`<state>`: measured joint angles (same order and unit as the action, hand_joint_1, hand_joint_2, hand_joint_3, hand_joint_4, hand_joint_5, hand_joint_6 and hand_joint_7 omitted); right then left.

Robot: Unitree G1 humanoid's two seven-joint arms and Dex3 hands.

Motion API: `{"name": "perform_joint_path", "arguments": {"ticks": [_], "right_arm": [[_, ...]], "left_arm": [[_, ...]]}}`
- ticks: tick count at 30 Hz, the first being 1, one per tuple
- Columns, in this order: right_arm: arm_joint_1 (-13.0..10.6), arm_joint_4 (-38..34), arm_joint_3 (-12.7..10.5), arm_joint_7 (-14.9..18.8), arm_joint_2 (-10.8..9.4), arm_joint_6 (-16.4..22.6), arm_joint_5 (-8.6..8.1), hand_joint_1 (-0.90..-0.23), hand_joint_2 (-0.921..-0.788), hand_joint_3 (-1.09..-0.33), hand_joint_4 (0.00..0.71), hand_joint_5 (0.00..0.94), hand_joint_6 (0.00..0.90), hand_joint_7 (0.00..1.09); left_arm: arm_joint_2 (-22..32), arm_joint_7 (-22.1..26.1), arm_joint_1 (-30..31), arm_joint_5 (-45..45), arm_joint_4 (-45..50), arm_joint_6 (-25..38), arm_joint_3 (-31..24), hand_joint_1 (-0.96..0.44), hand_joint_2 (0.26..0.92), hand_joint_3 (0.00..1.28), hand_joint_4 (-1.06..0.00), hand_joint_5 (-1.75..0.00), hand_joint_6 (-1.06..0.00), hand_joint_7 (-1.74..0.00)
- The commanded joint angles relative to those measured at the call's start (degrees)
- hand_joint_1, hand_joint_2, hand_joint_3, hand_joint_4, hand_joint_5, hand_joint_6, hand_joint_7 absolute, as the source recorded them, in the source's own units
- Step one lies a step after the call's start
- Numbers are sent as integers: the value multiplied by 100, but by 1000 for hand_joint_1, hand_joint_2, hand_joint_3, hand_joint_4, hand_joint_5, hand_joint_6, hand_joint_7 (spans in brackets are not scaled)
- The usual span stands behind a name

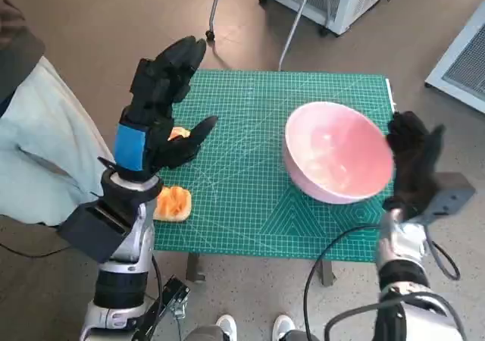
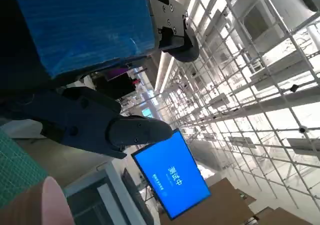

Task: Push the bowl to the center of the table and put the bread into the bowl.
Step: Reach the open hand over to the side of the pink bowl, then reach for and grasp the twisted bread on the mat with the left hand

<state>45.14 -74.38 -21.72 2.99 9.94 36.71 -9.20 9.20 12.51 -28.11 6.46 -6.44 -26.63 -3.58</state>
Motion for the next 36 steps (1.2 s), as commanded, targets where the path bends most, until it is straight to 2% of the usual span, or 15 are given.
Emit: {"name": "perform_joint_path", "arguments": {"ticks": [1,8,19,29,36], "right_arm": [[122,-121,-83,-54,-208,-265,-77,-580,-921,-788,323,18,137,672],[376,-160,-155,-130,-366,-472,-52,-528,-921,-795,312,7,146,643],[727,-198,-131,-414,-567,-742,32,-518,-921,-820,321,9,139,619],[903,-195,-161,-455,-708,-813,8,-521,-921,-816,330,12,175,645],[981,-177,-141,-437,-703,-807,42,-519,-921,-800,345,17,190,668]], "left_arm": [[77,-2,89,-76,31,-31,-40,-400,921,313,-315,-4,-163,-537],[118,7,155,-75,106,-6,-30,-405,921,313,-315,-4,-168,-524],[223,67,311,9,216,13,-64,-415,921,308,-323,-5,-198,-467],[270,113,446,53,276,5,-135,-428,921,300,-325,-3,-237,-400],[257,108,515,48,297,12,-158,-431,921,299,-322,0,-254,-377]]}}
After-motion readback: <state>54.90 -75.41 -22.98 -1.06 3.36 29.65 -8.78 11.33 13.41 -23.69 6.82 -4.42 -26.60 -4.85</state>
